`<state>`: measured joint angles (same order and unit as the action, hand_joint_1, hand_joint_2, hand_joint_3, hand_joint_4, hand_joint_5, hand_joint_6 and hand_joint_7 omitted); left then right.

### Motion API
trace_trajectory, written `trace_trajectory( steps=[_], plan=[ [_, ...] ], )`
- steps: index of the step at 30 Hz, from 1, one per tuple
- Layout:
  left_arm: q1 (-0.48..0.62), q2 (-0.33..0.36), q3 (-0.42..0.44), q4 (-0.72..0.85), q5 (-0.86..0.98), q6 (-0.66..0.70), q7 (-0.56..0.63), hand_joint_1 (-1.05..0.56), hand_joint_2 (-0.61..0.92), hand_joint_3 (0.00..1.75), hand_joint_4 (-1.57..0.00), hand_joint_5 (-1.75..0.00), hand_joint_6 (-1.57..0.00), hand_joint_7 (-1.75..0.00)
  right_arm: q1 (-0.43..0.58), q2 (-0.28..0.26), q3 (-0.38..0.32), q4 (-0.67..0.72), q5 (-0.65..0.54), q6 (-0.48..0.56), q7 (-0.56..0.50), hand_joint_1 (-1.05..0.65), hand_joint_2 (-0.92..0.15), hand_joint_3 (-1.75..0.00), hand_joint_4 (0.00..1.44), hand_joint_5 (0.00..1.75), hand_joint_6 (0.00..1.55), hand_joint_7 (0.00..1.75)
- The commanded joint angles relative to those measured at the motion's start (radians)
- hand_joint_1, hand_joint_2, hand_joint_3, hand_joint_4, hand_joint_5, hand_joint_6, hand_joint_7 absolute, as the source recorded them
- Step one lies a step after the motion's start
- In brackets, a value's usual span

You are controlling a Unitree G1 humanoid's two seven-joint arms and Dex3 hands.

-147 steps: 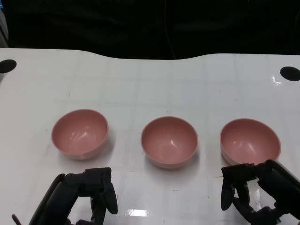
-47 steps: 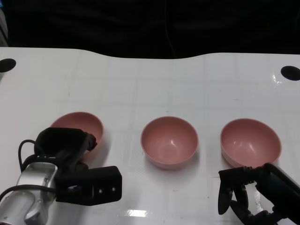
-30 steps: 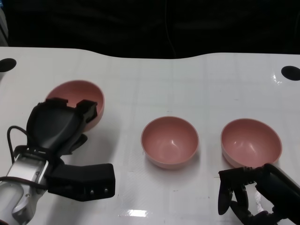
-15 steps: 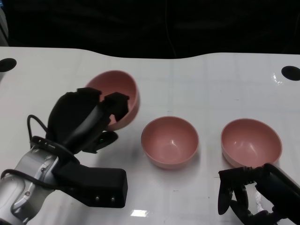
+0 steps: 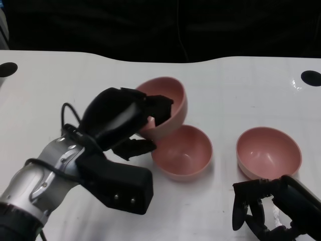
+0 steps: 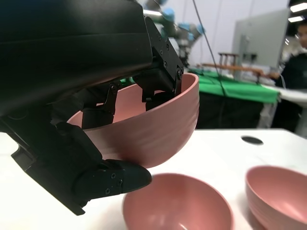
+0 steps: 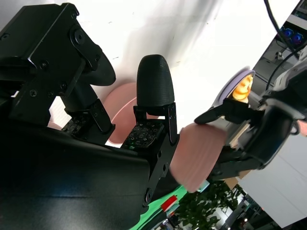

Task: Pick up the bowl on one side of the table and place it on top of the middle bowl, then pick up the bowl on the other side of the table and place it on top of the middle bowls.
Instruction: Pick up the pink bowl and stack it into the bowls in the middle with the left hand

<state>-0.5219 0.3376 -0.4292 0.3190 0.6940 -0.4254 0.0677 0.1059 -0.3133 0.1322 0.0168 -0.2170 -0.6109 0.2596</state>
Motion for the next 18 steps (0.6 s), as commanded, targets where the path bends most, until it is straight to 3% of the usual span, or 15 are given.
trace_trajectory(
  steps=[1,4,15,17,18],
  plan=[
    [-0.046,-0.017,-0.023,0.051,-0.005,-0.038,-0.026,-0.16,0.46,0.92,-0.88,-1.75,-0.82,-1.45,0.004,-0.011,-0.001,-0.021,0.0,0.011,0.0,0.12,-0.17,-1.54,0.93,1.71,0.88,1.33],
    [-0.06,-0.033,-0.035,0.083,0.006,-0.054,-0.027,-0.15,0.45,0.95,-0.89,-1.75,-0.81,-1.58,0.007,-0.011,0.0,-0.03,-0.003,0.021,0.0,0.11,-0.17,-1.54,0.92,1.72,0.88,1.32],
    [-0.097,-0.053,-0.084,0.139,0.062,-0.056,-0.038,-0.19,0.47,1.0,-0.88,-1.75,-0.77,-1.66,0.006,-0.009,0.003,-0.031,-0.006,0.016,-0.007,0.11,-0.17,-1.54,0.92,1.72,0.89,1.33],
    [-0.111,-0.056,-0.11,0.164,0.09,-0.064,-0.037,-0.21,0.5,0.98,-0.87,-1.75,-0.76,-1.64,0.005,-0.008,0.004,-0.029,-0.006,0.011,-0.007,0.12,-0.16,-1.55,0.93,1.7,0.89,1.33],
    [-0.119,-0.058,-0.126,0.182,0.107,-0.07,-0.028,-0.24,0.52,0.9,-0.86,-1.75,-0.82,-1.43,0.005,-0.009,0.005,-0.032,-0.007,0.014,-0.006,0.11,-0.16,-1.54,0.93,1.7,0.89,1.33]
  ],
)
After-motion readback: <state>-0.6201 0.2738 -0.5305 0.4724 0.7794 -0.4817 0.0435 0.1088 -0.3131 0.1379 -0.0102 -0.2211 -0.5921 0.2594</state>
